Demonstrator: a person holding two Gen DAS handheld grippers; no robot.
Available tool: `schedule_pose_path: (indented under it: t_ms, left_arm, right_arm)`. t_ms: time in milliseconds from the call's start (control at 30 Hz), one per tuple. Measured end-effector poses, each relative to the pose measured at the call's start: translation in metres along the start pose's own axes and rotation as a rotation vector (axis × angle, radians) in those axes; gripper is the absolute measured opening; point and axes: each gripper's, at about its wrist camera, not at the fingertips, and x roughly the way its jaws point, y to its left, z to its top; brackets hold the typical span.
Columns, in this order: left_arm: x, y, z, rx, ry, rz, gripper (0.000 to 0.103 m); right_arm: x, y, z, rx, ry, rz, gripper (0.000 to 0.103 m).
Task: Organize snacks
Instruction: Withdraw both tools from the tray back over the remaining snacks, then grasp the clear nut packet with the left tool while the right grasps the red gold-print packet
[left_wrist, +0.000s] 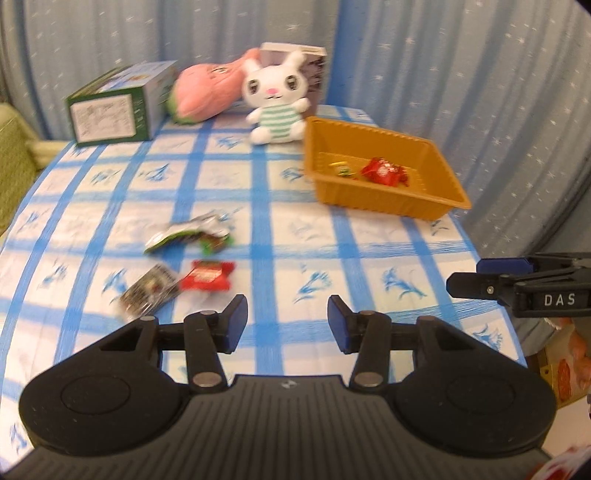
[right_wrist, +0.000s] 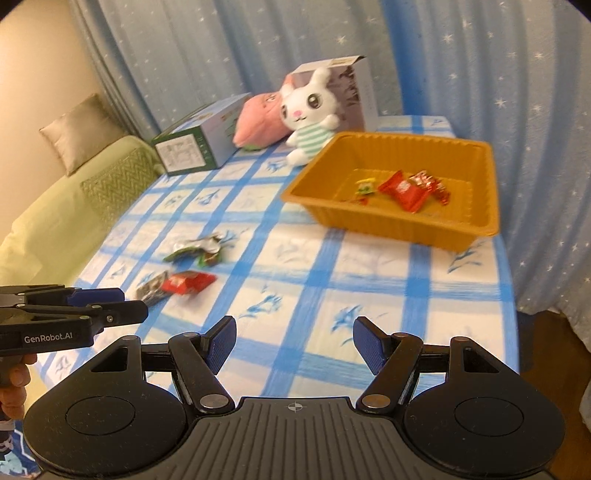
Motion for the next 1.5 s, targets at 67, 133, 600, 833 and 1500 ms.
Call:
schedule_pose_path:
  t_ms: [67,133,600,833,1500]
  left_arm:
    - [-0.002,0.009,-0.005,-0.018,0.002,0.016,0.044]
    - [-0.004,0.016,-0.009,-0.028,0.005,0.037,0.044]
    - [-0.009,0.065,-0.029,-0.051,0.013,0.137,0.044]
    - [-0.003,0.087,-0.034,-0.029,0.025,0.150,0.044]
    - [0.072,0.132,-0.010,0.184,0.085,0.070,0.044]
  right_arm:
    - [0.005,0.006,-0.002,-0.010,0.007,0.013,0.070]
    - [0.010,0.012,-0.004,-0.024,0.015,0.024,0.070]
    - [0.054,0.054,-0.011,-0.092,0.064,0.068,0.070]
    - [0.078,0.073,-0.011,-0.101,0.087,0.076,0.070]
    - [0.125,0.096,0.006,-0.013,0.086,0.012,0.070]
